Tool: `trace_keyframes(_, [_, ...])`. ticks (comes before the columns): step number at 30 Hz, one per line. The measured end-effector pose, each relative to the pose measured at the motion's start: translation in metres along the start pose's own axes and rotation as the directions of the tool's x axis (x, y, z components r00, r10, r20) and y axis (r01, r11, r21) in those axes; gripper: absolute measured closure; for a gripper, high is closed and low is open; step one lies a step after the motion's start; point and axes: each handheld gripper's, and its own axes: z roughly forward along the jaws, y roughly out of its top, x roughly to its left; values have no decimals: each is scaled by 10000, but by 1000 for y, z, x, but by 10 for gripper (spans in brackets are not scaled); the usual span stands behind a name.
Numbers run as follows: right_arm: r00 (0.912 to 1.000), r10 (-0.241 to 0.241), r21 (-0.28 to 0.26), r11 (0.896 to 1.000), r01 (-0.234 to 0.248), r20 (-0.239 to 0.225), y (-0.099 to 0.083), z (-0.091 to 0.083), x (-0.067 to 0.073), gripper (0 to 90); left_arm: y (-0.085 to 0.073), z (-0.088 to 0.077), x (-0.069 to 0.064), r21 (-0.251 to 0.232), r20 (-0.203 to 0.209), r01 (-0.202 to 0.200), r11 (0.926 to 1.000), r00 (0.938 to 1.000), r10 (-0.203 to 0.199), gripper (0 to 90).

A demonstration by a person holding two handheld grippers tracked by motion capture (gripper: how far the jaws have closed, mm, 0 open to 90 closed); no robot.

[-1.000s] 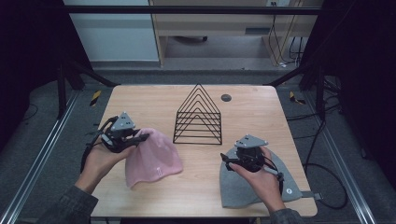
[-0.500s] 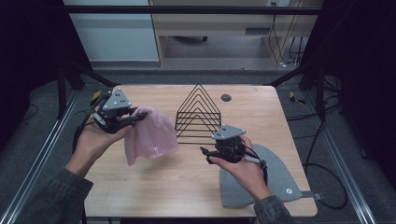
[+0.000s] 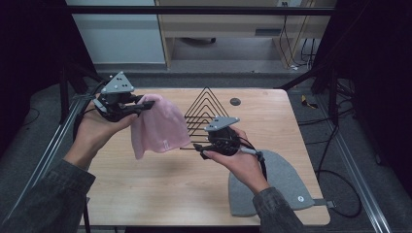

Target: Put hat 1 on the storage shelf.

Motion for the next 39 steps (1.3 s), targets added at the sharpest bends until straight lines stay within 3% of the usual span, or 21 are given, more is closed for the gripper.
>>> trace_keyframes(11, [9960,379,-62,9992,-386,-814,16,15,-1,341,20,-2,-4,-53,143,-325,9995,9994,326,743])
trace_keyframes(18, [9950,391,39,9992,-389,-915,27,25,-7,334,28,-10,-3,-466,310,-247,9986,9992,261,743])
trace_keyframes(20, [9927,311,57,9995,-306,-1169,33,27,-14,457,31,-12,-1,-571,328,-205,9982,9992,224,742])
trace_keyframes(21, [9927,311,57,9995,-306,-1169,33,27,-14,457,32,-13,0,-625,358,-182,9979,9992,205,742])
trace_keyframes(23, [9917,276,-157,9994,-298,-1255,36,24,-19,572,36,-13,3,-737,391,-149,9972,9991,179,742])
trace_keyframes(24, [9900,252,-265,9992,-291,-1385,41,22,-24,671,40,-12,7,-850,384,-73,9964,9992,106,742])
trace_keyframes(26, [9910,164,-396,9990,-219,-1331,45,20,-30,729,46,-9,12,-883,322,-108,9960,9994,137,740])
trace_keyframes(32, [9929,322,-701,9967,-404,-1146,54,17,-53,755,67,5,24,-1033,225,-179,9945,9995,203,737])
trace_keyframes(39, [9954,571,-847,9944,-636,-765,58,14,-74,758,78,27,35,-1068,105,-370,9936,9992,383,733])
